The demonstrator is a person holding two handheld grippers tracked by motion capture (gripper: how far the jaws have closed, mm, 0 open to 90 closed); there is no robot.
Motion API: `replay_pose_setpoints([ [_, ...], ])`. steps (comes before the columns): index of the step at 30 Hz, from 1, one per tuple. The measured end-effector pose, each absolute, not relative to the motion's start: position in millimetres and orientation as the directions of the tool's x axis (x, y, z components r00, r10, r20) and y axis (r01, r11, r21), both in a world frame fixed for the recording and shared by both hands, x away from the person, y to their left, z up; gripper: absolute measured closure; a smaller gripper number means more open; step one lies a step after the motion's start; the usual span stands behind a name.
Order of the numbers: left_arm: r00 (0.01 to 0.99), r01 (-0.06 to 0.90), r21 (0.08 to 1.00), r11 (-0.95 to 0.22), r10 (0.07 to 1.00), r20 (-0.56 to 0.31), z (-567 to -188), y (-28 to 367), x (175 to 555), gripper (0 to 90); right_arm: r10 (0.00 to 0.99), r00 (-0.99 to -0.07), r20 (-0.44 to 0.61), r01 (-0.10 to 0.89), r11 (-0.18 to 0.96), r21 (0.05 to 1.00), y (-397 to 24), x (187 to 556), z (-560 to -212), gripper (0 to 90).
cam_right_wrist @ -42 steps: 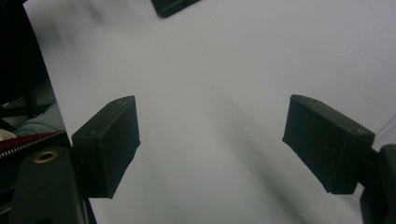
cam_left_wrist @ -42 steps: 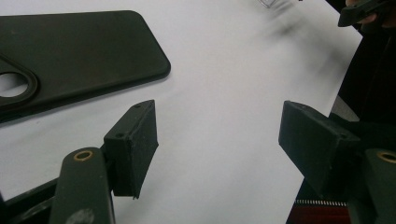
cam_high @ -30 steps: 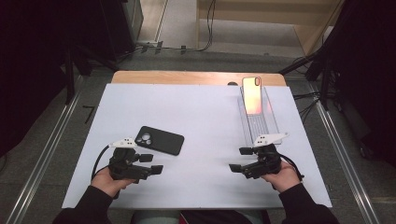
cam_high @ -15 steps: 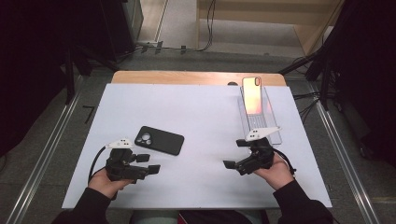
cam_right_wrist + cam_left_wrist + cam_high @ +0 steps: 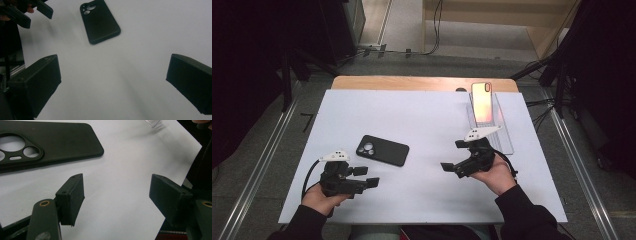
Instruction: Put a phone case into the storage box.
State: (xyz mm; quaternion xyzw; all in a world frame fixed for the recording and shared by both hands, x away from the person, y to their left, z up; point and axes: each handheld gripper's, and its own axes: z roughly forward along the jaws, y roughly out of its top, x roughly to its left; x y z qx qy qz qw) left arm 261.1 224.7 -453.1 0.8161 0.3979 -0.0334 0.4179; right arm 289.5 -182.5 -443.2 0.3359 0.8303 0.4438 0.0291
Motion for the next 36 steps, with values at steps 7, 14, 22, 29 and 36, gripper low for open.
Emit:
replay_pose_setpoints([
  [7, 0.683, 0.678, 0.653, -0.338, 0.617, -0.39, -453, 224, 262, 28.0, 0.56, -0.793, 0.24, 0.512, 0.401, 0.76, -167, 304, -441, 0.0],
  [14, 0.681, 0.679, 0.653, -0.335, 0.62, -0.39, -453, 224, 262, 28.0, 0.544, -0.805, 0.235, 0.5, 0.411, 0.762, -150, 315, -436, 0.0],
  [22, 0.678, 0.681, 0.654, -0.331, 0.622, -0.391, -453, 225, 262, 28.0, 0.519, -0.824, 0.229, 0.483, 0.43, 0.763, -129, 331, -434, 0.0],
  [29, 0.679, 0.68, 0.653, -0.332, 0.621, -0.391, -453, 225, 262, 28.0, 0.505, -0.832, 0.229, 0.473, 0.43, 0.769, -114, 346, -433, 0.0],
  [36, 0.681, 0.679, 0.654, -0.335, 0.621, -0.388, -453, 224, 262, 28.0, 0.484, -0.845, 0.229, 0.463, 0.444, 0.767, -93, 357, -434, 3.3],
])
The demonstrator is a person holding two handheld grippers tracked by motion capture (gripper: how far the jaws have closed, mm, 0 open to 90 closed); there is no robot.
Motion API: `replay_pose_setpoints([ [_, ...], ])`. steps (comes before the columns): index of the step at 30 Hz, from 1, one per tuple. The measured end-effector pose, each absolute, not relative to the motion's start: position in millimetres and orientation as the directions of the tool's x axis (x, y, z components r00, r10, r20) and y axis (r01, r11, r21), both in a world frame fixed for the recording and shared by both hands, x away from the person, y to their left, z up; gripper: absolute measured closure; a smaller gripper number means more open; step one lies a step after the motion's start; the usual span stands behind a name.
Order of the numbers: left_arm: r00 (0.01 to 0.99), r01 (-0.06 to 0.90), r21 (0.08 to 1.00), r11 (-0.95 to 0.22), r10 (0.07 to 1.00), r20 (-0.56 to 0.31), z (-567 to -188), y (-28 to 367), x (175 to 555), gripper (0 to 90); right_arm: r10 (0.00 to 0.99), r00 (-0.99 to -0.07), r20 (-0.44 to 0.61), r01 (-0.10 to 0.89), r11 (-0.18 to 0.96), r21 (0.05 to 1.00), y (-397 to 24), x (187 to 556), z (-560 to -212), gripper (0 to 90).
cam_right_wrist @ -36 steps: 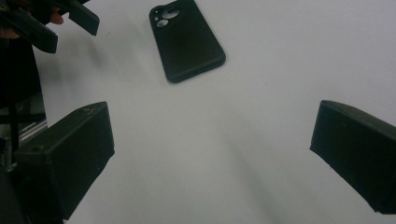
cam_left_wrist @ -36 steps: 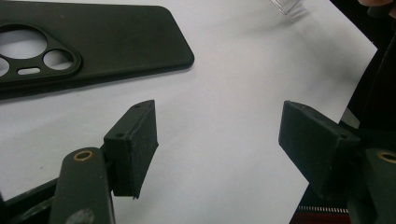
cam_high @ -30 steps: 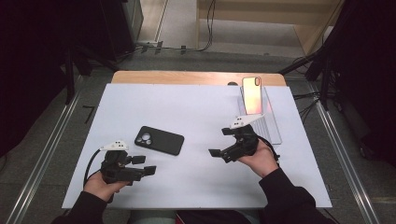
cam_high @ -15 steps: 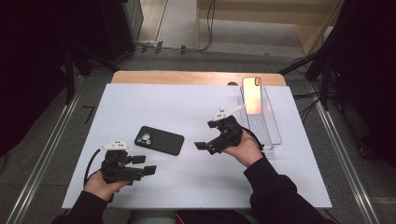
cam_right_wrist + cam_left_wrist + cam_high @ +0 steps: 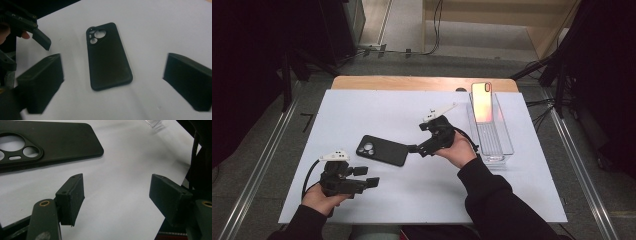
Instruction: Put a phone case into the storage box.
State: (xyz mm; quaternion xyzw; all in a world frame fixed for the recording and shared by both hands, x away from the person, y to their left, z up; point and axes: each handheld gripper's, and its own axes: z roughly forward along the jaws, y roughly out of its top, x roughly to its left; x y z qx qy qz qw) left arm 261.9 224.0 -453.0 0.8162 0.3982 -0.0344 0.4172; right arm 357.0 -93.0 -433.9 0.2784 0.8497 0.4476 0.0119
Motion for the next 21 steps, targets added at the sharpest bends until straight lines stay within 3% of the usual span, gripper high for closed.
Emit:
replay_pose_setpoints([
  [21, 0.679, 0.681, 0.651, -0.335, 0.622, -0.39, -453, 224, 262, 28.1, 0.434, -0.875, 0.213, 0.429, 0.493, 0.757, -45, 385, -446, 5.3],
])
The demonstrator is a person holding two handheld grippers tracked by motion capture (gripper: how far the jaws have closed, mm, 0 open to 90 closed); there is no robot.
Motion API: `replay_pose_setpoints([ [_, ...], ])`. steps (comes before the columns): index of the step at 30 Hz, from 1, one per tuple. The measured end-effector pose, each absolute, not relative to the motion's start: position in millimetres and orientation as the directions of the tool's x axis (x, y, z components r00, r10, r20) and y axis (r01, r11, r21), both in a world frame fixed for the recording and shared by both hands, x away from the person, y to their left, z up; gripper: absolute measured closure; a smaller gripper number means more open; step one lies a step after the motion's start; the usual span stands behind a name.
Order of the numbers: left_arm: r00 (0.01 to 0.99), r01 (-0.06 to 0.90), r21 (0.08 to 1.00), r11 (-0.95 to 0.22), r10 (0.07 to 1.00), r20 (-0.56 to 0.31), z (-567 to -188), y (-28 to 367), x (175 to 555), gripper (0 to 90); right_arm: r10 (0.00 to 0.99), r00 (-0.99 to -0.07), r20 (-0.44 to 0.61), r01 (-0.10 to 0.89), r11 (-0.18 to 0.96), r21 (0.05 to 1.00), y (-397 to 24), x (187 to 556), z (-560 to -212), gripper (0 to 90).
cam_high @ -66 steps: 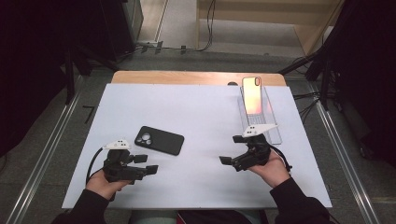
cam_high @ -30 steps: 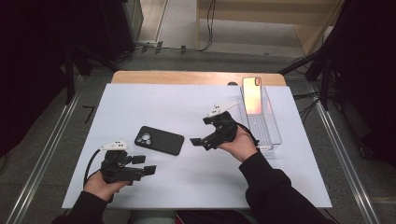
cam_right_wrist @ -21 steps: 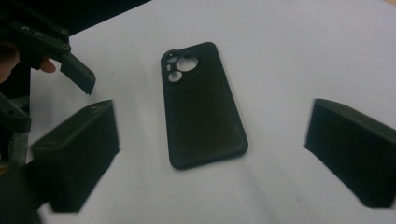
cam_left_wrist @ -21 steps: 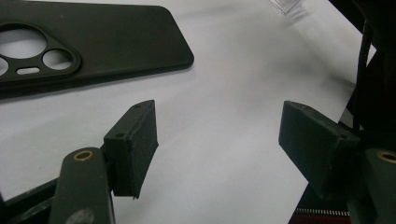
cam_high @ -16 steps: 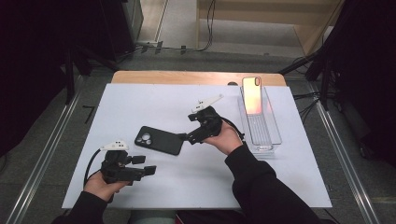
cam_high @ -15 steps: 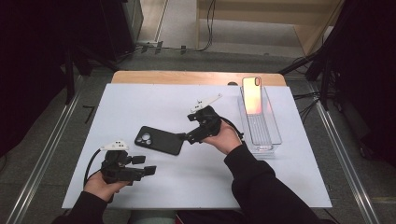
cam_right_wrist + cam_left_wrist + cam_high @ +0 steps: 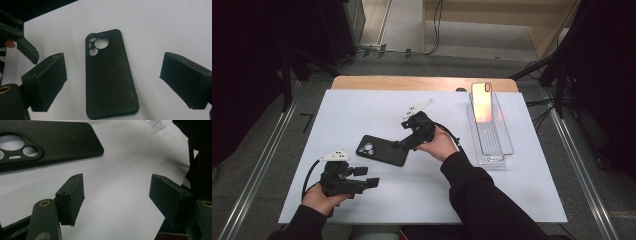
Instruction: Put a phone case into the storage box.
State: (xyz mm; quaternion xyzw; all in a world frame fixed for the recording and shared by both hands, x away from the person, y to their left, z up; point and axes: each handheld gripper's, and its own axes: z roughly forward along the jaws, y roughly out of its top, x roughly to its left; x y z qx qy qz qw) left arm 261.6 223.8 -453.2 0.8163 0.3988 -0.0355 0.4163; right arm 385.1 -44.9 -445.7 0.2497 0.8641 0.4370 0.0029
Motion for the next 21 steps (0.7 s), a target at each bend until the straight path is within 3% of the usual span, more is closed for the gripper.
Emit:
replay_pose_setpoints([
  [21, 0.682, 0.679, 0.652, -0.337, 0.619, -0.39, -453, 224, 262, 28.0, 0.374, -0.904, 0.208, 0.402, 0.574, 0.713, -14, 396, -463, 5.5],
])
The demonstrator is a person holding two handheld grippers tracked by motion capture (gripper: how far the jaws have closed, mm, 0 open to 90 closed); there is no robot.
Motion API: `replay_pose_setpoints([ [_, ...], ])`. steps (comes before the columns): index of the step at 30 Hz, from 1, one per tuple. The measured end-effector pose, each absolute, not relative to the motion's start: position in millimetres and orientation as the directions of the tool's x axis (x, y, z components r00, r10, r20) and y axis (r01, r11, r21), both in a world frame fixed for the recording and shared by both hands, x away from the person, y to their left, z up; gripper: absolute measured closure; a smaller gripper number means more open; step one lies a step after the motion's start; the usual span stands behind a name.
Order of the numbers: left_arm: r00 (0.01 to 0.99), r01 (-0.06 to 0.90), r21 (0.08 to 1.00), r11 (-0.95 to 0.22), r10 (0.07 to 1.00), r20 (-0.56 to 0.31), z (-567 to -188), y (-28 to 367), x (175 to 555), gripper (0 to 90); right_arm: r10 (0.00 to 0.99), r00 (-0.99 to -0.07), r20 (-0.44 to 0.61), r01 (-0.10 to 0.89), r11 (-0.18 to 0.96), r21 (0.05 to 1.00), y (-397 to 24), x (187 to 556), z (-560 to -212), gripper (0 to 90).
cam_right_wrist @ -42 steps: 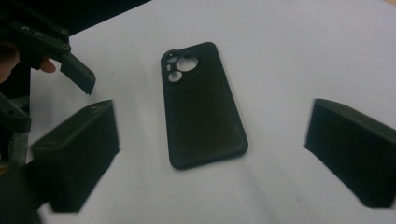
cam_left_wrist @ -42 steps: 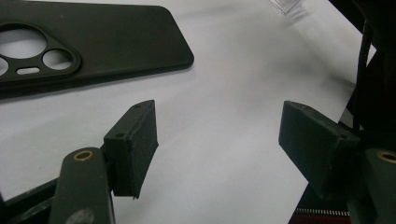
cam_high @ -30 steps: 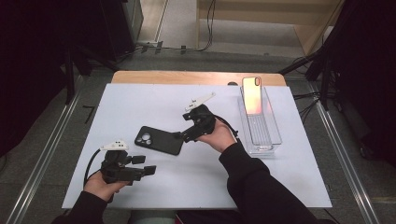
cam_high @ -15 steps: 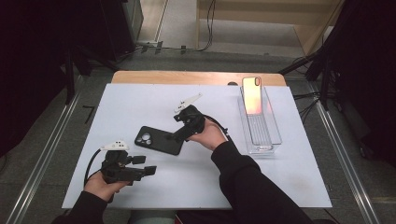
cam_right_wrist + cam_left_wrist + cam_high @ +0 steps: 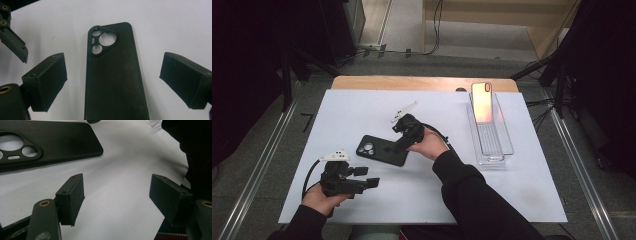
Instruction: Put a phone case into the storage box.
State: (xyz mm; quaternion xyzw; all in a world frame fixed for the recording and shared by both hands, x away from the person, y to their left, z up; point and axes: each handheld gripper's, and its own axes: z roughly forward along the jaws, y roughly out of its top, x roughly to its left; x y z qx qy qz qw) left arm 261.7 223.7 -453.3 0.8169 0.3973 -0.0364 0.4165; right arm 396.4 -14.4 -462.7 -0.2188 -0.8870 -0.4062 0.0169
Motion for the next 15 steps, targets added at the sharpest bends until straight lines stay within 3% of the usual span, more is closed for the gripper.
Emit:
replay_pose_setpoints([
  [15, 0.685, 0.677, 0.653, -0.34, 0.617, -0.388, -453, 224, 262, 28.0, 0.366, -0.909, 0.201, 0.399, 0.621, 0.675, -7, 400, -477, 5.5],
])
